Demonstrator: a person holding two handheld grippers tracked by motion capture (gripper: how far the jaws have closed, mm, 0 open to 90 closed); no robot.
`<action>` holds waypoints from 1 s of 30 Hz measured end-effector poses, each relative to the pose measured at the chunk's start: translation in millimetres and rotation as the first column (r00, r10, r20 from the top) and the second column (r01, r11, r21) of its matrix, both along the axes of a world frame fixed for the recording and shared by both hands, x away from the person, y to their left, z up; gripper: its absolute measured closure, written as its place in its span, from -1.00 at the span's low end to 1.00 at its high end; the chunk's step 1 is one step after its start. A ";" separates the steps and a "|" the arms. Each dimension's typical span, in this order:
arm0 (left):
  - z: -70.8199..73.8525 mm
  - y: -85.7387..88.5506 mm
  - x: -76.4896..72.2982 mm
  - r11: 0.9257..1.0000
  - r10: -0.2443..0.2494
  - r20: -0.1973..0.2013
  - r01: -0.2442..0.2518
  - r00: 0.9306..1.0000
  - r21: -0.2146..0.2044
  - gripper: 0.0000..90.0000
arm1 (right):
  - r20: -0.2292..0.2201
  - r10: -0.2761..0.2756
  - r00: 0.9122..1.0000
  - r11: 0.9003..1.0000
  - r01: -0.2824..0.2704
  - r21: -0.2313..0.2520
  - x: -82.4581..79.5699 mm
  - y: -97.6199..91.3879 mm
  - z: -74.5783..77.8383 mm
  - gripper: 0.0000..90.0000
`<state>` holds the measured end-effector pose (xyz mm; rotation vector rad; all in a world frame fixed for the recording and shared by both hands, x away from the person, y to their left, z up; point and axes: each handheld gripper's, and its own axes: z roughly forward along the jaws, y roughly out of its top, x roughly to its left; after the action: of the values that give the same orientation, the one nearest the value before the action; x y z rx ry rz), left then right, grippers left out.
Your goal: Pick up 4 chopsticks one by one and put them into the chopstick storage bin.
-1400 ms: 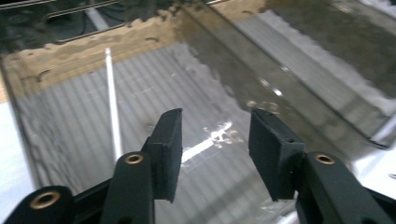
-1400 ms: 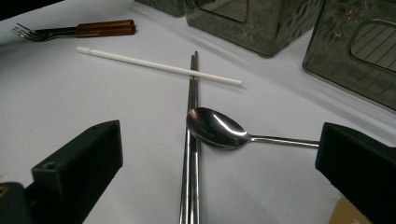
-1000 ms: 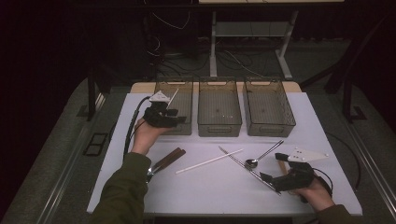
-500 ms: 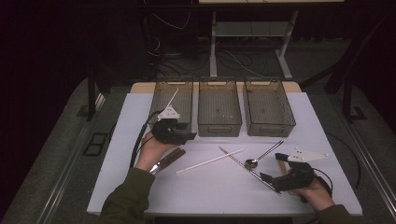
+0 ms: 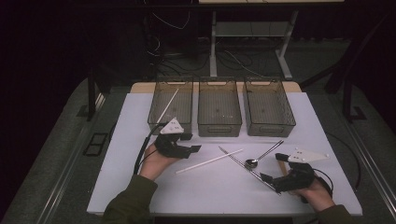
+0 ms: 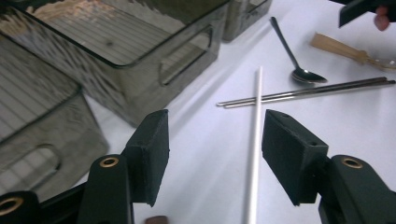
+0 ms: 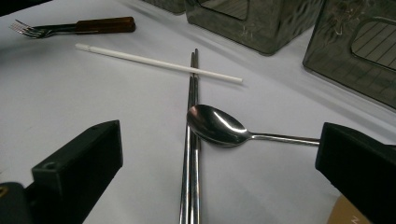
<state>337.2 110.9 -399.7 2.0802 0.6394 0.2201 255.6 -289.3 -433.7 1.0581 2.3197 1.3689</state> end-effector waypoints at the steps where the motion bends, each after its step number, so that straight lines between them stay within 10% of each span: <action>1: -0.6 -0.6 -1.1 1.000 -0.007 -0.001 0.007 1.000 0.010 -0.10 | 0.000 0.000 1.000 1.000 0.000 0.000 0.0 0.0 0.0 -0.98; 30: -39.7 -31.3 -6.1 0.982 -0.135 -0.075 0.144 0.988 0.122 0.60 | 0.001 0.000 1.000 1.000 0.000 -0.002 0.2 0.3 0.0 -0.98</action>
<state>331.1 79.6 -439.4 2.2529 0.5279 0.1139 255.8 -289.0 -433.7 1.0562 2.3198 1.3663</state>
